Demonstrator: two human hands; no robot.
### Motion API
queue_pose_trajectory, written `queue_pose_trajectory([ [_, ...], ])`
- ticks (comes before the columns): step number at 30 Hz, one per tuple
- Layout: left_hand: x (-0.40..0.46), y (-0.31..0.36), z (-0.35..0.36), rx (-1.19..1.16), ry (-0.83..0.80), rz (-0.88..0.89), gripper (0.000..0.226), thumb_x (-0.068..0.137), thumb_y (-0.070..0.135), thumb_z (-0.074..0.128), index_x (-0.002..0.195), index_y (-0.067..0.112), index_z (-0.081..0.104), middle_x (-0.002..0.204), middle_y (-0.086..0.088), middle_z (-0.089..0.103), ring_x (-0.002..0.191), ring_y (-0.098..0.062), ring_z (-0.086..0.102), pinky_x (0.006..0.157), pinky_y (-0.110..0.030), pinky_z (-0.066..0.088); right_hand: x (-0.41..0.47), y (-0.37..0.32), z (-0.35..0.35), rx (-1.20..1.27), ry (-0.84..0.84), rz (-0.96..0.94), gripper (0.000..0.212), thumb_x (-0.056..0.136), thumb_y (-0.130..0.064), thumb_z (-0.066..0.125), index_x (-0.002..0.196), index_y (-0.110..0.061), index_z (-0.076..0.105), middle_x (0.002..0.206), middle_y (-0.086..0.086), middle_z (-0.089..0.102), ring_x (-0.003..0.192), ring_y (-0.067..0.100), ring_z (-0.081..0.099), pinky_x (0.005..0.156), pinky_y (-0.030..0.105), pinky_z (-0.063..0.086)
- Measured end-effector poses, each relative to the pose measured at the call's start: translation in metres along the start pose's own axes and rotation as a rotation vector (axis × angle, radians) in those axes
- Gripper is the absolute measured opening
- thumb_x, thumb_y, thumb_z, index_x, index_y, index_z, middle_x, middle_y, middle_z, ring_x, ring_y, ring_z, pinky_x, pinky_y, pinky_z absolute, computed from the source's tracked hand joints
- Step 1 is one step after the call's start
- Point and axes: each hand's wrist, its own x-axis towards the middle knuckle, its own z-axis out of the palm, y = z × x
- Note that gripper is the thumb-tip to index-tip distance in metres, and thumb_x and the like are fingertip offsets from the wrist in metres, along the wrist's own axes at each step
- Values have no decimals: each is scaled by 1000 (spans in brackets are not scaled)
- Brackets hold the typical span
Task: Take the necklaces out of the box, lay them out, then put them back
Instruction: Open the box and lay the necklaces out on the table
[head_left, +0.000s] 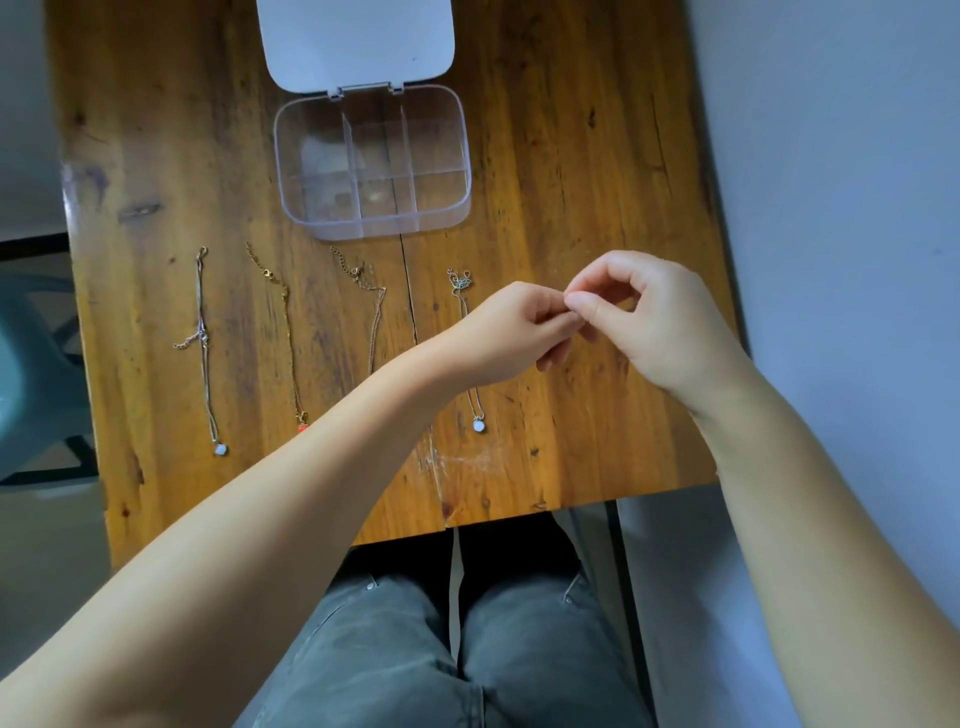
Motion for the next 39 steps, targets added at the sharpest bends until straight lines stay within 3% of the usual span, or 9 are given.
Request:
queue_pose_trajectory([
  [6, 13, 2, 3, 138, -152, 18, 27, 96, 21, 45, 82, 13, 67, 60, 4, 60, 53, -8, 51, 55, -21, 43, -11, 26, -6, 74, 73, 112, 6, 92, -21, 59, 95, -24, 63, 84, -12, 64, 72, 1, 61, 59, 7, 47],
  [10, 37, -3, -21, 313, -109, -32, 25, 95, 26, 49, 82, 14, 68, 60, 7, 55, 46, 2, 47, 48, -10, 41, -26, 56, -8, 245, 121, 282, 18, 88, -14, 62, 83, -32, 63, 78, -10, 66, 66, -4, 63, 53, 10, 48],
  [14, 65, -1, -52, 198, 5, -107, 29, 94, 35, 51, 73, 19, 65, 57, 8, 54, 52, 0, 52, 60, -11, 48, -51, 79, 33, 325, 33, 510, 14, 88, -16, 63, 81, -28, 64, 76, -5, 68, 64, 3, 63, 56, 19, 47],
  [18, 90, -5, -44, 502, -19, 0, 24, 93, 29, 52, 78, 13, 62, 70, 4, 56, 62, -2, 53, 58, -15, 41, -62, 81, 83, 316, 69, 599, 7, 88, -18, 63, 82, -22, 64, 81, -6, 67, 74, 6, 63, 62, 16, 44],
  [22, 106, -19, -35, 748, -43, 92, 14, 93, 17, 48, 91, 11, 61, 92, -3, 60, 87, -21, 55, 72, -32, 40, -66, 78, 108, 118, 118, 556, 6, 91, -21, 58, 87, -19, 62, 85, -8, 63, 79, 7, 58, 62, 12, 41],
  [26, 111, -34, -27, 931, -18, 163, 16, 94, 13, 43, 93, 13, 59, 103, -8, 59, 102, -26, 50, 89, -42, 36, -69, 76, 114, -118, 137, 435, 7, 92, -22, 58, 89, -18, 61, 92, -4, 55, 76, 14, 56, 58, 22, 46],
  [31, 107, -42, -30, 1007, 12, 204, 22, 95, 12, 46, 114, 14, 57, 123, -11, 50, 117, -29, 42, 100, -46, 34, -65, 72, 107, -164, 121, 441, 14, 93, -26, 57, 103, -17, 59, 98, -3, 53, 79, 14, 56, 63, 28, 51],
  [34, 79, -45, -43, 821, 83, 210, 28, 94, 13, 46, 120, 14, 54, 126, -12, 50, 114, -29, 48, 91, -42, 47, -53, 59, 102, -124, 145, 399, 14, 95, -22, 53, 105, -15, 60, 105, 0, 57, 80, 11, 57, 64, 20, 47],
  [39, -29, -88, -77, 611, 296, 75, 23, 92, 12, 46, 112, 11, 58, 102, -10, 61, 93, -30, 58, 77, -39, 49, -3, 4, 115, -116, 37, 162, 14, 96, -18, 50, 102, -16, 63, 100, -4, 56, 71, 5, 53, 59, 6, 38],
])
